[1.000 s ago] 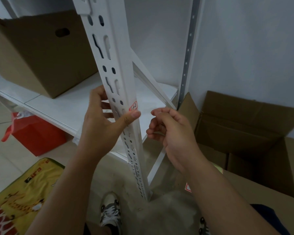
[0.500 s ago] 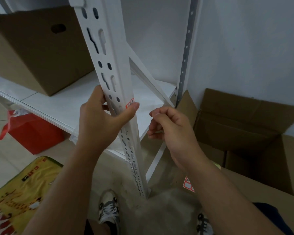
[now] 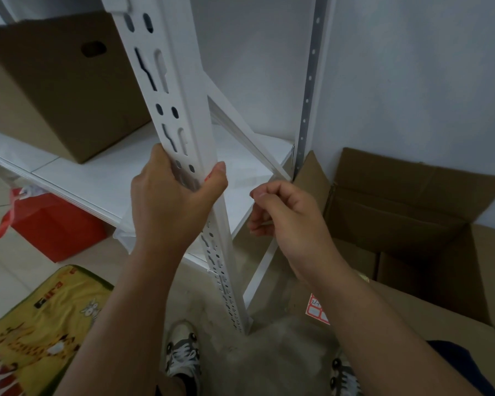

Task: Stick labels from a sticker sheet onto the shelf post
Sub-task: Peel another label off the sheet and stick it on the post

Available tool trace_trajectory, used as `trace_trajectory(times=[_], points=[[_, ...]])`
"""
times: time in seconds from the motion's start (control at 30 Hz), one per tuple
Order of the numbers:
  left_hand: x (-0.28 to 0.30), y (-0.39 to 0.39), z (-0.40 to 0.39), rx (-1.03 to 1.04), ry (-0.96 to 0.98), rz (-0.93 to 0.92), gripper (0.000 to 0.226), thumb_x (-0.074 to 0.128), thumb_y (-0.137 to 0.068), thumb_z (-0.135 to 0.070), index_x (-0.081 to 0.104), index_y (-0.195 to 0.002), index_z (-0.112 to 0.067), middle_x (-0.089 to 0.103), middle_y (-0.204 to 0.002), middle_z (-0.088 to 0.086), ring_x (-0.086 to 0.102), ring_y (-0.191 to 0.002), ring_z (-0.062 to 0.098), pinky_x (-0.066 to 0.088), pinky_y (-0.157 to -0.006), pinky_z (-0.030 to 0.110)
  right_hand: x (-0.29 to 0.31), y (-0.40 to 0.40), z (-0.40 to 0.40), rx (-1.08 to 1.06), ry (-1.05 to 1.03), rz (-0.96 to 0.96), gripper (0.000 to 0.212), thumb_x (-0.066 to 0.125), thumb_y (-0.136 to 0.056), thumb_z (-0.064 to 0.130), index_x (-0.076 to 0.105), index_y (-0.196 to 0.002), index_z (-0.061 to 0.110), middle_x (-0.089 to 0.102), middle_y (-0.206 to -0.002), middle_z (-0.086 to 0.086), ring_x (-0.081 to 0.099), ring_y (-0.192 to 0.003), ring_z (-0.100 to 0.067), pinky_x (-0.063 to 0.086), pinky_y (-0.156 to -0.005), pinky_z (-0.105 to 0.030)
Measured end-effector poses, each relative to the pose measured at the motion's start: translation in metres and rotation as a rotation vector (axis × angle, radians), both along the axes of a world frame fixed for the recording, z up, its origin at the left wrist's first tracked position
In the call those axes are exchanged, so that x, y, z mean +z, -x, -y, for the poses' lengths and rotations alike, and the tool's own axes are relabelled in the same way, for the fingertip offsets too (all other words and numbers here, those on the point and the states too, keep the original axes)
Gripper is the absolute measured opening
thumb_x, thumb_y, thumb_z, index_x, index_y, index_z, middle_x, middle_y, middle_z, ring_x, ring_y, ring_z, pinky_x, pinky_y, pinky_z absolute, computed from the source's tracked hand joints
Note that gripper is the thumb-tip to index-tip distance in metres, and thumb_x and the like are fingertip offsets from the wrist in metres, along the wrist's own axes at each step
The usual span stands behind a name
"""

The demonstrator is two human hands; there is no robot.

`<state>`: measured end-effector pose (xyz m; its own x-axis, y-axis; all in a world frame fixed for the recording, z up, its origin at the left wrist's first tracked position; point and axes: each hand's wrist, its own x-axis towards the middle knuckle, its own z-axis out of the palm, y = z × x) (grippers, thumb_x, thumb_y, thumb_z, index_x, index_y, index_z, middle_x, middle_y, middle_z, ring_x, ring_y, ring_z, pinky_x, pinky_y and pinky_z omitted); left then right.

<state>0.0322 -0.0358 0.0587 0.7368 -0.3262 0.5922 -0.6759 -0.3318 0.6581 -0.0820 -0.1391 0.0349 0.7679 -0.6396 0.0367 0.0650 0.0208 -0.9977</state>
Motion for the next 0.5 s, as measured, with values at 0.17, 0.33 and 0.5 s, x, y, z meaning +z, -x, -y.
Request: trace_trajectory(times=[0.17,0.33,0.5], points=[[-0.0022,-0.0026,-0.0019,0.006,-0.048,0.013,0.062,0.056,-0.070,-0.072,0.045,-0.094,-0.016,0.058,-0.084,-0.002,0.063,-0.074,0.024,0.055,-0.062,0.035,-0.0005,-0.0026,-0.0004,-0.002,0.003,0.000,0.014,0.053,-0.097,0.016,0.066,-0.094,0.010,0.064,-0.064,0.004,0.063,-0.064,-0.013,0.058,-0.066,-0.027],[-0.0026,-0.0028,-0.0015,0.014,-0.077,0.015,0.064,0.061,-0.070,-0.071,0.046,-0.098,-0.016,0.062,-0.091,0.000,0.063,-0.081,0.021,0.051,-0.064,0.025,-0.0017,-0.0074,-0.0041,0.003,-0.013,-0.010,0.014,0.055,-0.097,0.018,0.066,-0.093,0.010,0.064,-0.065,0.003,0.063,-0.064,-0.012,0.058,-0.067,-0.027],[-0.0006,-0.0001,0.0006,0.034,-0.061,0.004,0.052,0.070,-0.079,-0.056,0.046,-0.092,-0.011,0.045,-0.071,-0.013,0.044,-0.059,0.007,0.031,-0.055,0.016,-0.0026,-0.0086,-0.0051,0.003,-0.011,-0.014,0.014,0.055,-0.097,0.017,0.066,-0.093,0.010,0.064,-0.066,0.003,0.063,-0.064,-0.011,0.058,-0.066,-0.025]])
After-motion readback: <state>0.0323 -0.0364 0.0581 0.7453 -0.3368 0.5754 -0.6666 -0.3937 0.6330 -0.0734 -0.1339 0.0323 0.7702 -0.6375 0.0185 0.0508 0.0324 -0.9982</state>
